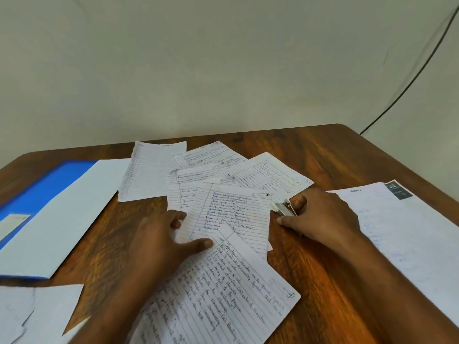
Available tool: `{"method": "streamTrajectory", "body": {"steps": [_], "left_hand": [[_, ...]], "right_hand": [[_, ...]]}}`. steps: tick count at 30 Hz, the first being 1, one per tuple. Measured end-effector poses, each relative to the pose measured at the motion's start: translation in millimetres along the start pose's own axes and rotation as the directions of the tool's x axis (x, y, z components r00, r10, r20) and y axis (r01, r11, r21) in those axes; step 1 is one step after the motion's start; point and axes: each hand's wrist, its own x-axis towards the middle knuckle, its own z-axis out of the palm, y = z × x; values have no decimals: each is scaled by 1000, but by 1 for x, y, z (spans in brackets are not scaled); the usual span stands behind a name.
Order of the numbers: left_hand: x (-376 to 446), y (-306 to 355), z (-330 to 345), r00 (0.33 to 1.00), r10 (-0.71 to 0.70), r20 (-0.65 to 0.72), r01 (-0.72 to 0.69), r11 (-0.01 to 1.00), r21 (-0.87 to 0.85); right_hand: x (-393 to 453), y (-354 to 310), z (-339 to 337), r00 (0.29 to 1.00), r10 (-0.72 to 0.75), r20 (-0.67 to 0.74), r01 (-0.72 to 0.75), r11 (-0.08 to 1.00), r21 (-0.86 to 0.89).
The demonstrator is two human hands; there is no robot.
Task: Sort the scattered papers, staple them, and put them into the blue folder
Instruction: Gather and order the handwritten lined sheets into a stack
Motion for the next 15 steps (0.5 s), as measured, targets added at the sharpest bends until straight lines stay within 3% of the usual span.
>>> {"method": "streamTrajectory", "body": {"steps": [6,15], "left_hand": [[-3,-4,0,999,-5,-32,2,993,-117],[-3,-10,0,999,-10,-47,1,985,-174]], "right_hand": [[1,-5,13,994,-104,-15,105,993,60],[-3,-15,30,972,-233,-26,232,972,-49]]}}
